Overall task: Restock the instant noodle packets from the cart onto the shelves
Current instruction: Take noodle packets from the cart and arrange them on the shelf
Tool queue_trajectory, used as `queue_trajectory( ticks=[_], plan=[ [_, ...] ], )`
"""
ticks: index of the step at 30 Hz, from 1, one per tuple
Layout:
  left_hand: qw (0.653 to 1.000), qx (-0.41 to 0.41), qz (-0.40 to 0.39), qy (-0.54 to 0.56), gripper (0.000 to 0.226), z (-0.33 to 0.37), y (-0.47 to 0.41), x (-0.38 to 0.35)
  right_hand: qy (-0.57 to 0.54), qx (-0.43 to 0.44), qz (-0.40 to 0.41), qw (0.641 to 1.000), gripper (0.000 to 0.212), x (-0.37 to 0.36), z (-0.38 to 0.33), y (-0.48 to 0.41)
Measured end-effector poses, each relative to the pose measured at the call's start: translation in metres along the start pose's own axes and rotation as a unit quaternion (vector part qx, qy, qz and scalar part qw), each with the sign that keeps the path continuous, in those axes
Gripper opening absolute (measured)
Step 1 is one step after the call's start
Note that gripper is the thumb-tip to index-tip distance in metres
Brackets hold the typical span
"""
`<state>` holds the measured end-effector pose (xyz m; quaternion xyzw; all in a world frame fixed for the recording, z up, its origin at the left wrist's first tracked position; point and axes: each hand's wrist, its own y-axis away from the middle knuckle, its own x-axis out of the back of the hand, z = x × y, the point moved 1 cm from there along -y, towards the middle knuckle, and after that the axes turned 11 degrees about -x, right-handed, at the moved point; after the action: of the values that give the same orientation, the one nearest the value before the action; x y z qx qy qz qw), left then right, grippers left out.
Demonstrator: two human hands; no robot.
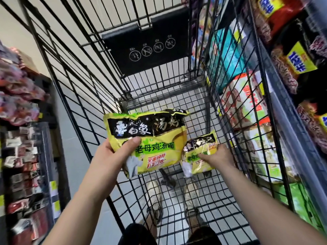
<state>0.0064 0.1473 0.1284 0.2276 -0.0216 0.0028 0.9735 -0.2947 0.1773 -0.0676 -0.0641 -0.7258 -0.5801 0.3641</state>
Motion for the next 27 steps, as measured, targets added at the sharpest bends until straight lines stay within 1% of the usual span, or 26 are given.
queue_trajectory(
  ticks=[1, 5, 8, 10, 12, 14, 17, 18, 20, 22, 23, 24, 25, 26, 27],
  plan=[
    [1.0, 0.001, 0.0, 0.0, 0.042, 0.001, 0.0, 0.0, -0.006, -0.009, -0.018, 1.0, 0.093, -0.001, 0.001, 0.001],
    [1.0, 0.002, -0.004, 0.003, 0.062, 0.007, 0.001, 0.002, -0.058, -0.034, -0.074, 0.995, 0.082, -0.004, 0.005, 0.001],
    [1.0, 0.004, 0.008, 0.01, 0.069, 0.011, 0.002, 0.006, -0.076, -0.035, -0.094, 0.992, 0.093, -0.008, 0.007, 0.003],
    [1.0, 0.005, 0.015, 0.016, 0.065, 0.015, 0.004, 0.009, -0.095, -0.025, -0.092, 0.991, 0.095, -0.008, 0.007, 0.008],
    [1.0, 0.008, 0.017, 0.021, 0.059, 0.02, 0.006, 0.012, -0.119, -0.019, -0.089, 0.989, 0.085, -0.005, 0.007, 0.02],
    [1.0, 0.009, 0.009, 0.023, 0.06, 0.028, 0.01, 0.015, -0.156, -0.015, -0.106, 0.982, 0.072, -0.002, 0.007, 0.032],
    [0.999, -0.001, 0.014, 0.032, 0.069, 0.046, 0.016, 0.022, -0.21, 0.005, -0.136, 0.968, 0.037, 0.018, 0.007, 0.058],
    [0.999, 0.0, 0.026, 0.033, 0.067, 0.053, 0.018, 0.025, -0.233, 0.017, -0.145, 0.961, 0.03, 0.027, 0.004, 0.07],
    [0.999, -0.003, 0.037, 0.034, 0.048, 0.072, 0.023, 0.027, -0.271, 0.046, -0.151, 0.95, 0.025, 0.051, -0.005, 0.1],
    [0.998, -0.017, 0.041, 0.04, 0.038, 0.094, 0.026, 0.03, -0.3, 0.089, -0.157, 0.937, 0.026, 0.075, -0.02, 0.123],
    [0.998, -0.029, 0.042, 0.045, 0.04, 0.106, 0.027, 0.033, -0.311, 0.112, -0.164, 0.929, 0.031, 0.09, -0.029, 0.139],
    [0.997, -0.04, 0.042, 0.047, 0.051, 0.119, 0.03, 0.033, -0.321, 0.133, -0.172, 0.922, 0.049, 0.105, -0.04, 0.153],
    [0.997, -0.048, 0.039, 0.049, 0.067, 0.131, 0.033, 0.035, -0.33, 0.155, -0.178, 0.914, 0.072, 0.119, -0.048, 0.162],
    [0.997, -0.054, 0.037, 0.044, 0.074, 0.145, 0.037, 0.036, -0.34, 0.18, -0.174, 0.907, 0.087, 0.135, -0.056, 0.175],
    [0.996, -0.068, 0.035, 0.043, 0.07, 0.158, 0.04, 0.038, -0.351, 0.202, -0.175, 0.897, 0.086, 0.151, -0.063, 0.189]
  ],
)
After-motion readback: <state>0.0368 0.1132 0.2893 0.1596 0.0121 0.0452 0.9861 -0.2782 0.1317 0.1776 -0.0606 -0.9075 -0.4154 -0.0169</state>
